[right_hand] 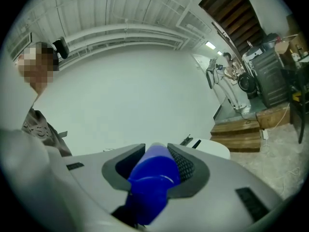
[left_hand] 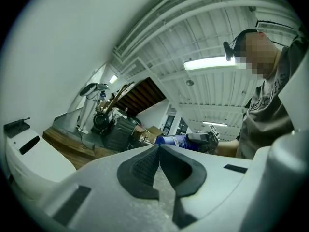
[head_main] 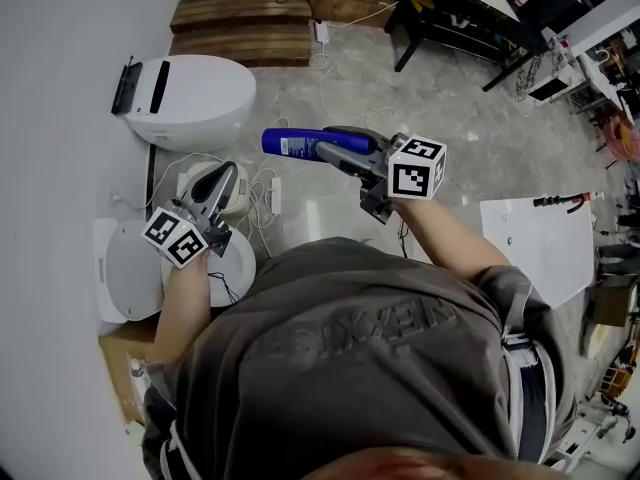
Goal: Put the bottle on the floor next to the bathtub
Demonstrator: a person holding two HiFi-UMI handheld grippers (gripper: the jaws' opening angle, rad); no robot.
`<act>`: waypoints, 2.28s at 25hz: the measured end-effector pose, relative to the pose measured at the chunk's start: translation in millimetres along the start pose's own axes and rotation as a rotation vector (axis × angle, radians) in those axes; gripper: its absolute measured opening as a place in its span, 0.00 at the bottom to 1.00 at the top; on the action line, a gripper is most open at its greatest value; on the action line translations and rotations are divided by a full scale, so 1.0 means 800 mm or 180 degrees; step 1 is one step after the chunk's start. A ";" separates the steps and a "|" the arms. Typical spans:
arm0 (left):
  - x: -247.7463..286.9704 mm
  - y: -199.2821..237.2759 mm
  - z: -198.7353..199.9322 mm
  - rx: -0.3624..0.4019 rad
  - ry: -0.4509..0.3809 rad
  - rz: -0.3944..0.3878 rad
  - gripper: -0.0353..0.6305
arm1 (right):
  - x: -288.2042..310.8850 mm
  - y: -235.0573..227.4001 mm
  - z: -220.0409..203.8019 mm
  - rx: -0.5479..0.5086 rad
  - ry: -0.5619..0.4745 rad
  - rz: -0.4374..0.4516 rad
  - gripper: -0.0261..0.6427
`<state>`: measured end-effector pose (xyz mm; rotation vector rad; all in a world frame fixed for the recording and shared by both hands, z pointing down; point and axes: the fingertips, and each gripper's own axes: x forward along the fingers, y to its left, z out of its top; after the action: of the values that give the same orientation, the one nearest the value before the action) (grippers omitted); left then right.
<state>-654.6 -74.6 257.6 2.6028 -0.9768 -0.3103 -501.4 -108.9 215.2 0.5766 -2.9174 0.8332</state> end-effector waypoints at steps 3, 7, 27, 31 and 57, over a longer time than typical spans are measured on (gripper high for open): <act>0.040 -0.025 -0.016 0.0032 0.0039 0.0012 0.06 | -0.044 -0.021 -0.002 0.0003 -0.0051 0.0052 0.24; 0.138 -0.088 -0.059 0.0219 0.0110 0.0026 0.06 | -0.162 -0.077 -0.012 -0.0066 -0.0143 0.0138 0.24; 0.597 -0.474 -0.273 -0.0095 0.0120 0.0059 0.06 | -0.783 -0.357 -0.053 0.0052 0.0167 -0.0496 0.24; 0.588 -0.472 -0.296 -0.0178 0.0121 -0.0061 0.06 | -0.785 -0.351 -0.070 0.0042 0.0289 -0.0662 0.24; 0.542 -0.304 -0.767 -0.0943 0.1330 0.0575 0.06 | -0.691 -0.604 -0.602 -0.0539 0.2758 -0.1147 0.24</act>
<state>5.2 -46.4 690.2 2.1704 -0.9243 0.1246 165.1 -51.2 784.2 0.5247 -1.9951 0.5756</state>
